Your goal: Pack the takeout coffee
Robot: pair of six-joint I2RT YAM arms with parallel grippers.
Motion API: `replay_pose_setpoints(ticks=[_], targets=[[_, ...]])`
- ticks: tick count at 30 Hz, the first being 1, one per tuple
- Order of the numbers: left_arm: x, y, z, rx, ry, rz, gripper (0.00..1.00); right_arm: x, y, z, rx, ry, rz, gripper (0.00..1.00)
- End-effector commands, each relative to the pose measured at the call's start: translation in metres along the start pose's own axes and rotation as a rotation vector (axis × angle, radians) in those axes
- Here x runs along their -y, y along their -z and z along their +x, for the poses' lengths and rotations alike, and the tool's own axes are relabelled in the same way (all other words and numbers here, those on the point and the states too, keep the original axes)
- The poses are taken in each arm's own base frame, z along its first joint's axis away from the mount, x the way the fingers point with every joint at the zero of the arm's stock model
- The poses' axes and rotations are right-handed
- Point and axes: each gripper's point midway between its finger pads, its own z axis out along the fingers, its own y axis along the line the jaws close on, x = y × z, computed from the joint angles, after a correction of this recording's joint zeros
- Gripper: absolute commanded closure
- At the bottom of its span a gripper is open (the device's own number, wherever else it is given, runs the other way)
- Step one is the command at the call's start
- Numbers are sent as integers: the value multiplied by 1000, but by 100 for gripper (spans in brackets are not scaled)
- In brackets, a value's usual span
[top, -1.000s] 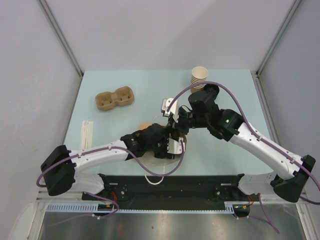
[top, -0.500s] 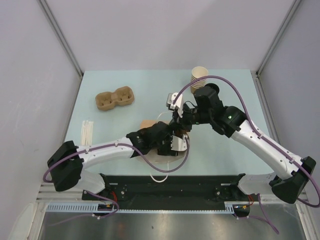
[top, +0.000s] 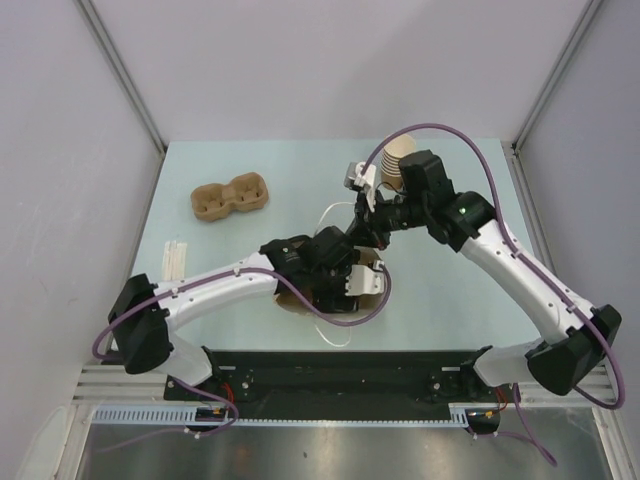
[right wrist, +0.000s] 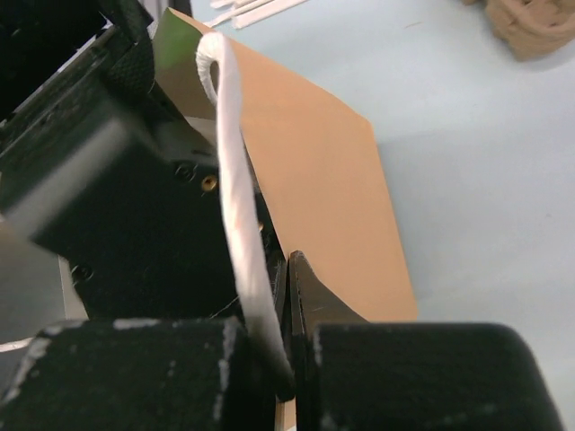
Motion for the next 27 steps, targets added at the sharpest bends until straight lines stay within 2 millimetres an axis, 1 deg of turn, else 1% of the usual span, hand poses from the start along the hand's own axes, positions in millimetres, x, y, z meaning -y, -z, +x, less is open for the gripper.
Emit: replay_pose_setpoints(ticks=[1, 2, 4, 5, 6, 7, 8, 13, 16, 18, 19, 20, 21, 22, 24, 25, 27], targets=[[31, -1, 16, -75, 75, 169, 87, -27, 4, -28, 55, -61, -199, 100], [32, -5, 19, -86, 87, 185, 87, -20, 0, -23, 38, -85, -201, 100], [34, -6, 20, -88, 110, 216, 87, -15, 0, -24, 28, -107, -215, 100], [33, -10, 24, -101, 124, 226, 87, -13, -1, -24, 24, -118, -217, 100], [34, -11, 25, -105, 138, 246, 87, -7, -5, -21, 12, -139, -221, 100], [35, -13, 27, -111, 147, 258, 87, -6, -6, -20, 8, -145, -221, 100], [31, -14, 29, -113, 163, 261, 86, -4, -7, -21, 6, -147, -222, 100], [27, -23, 39, -123, 230, 295, 86, 10, -16, -16, -12, -156, -193, 100], [22, -23, 43, -107, 271, 308, 86, 15, -19, -15, -20, -157, -177, 100], [13, -20, 44, -78, 298, 287, 86, 19, -20, -16, -18, -156, -171, 100], [13, -20, 46, -71, 306, 287, 86, 20, -21, -15, -20, -159, -170, 100], [11, -20, 50, -71, 314, 276, 86, 21, -22, -15, -20, -165, -166, 100], [8, -22, 49, -58, 307, 259, 86, 23, -24, -15, -16, -162, -160, 100], [12, -24, 56, -69, 313, 262, 86, 24, -24, -15, -17, -167, -160, 100], [8, -27, 56, -45, 297, 230, 86, 27, -27, -15, -19, -171, -156, 100], [14, -30, 62, -54, 297, 236, 86, 28, -27, -16, -19, -170, -154, 100], [17, -35, 69, -70, 295, 241, 86, 30, -28, -16, -23, -172, -149, 100]])
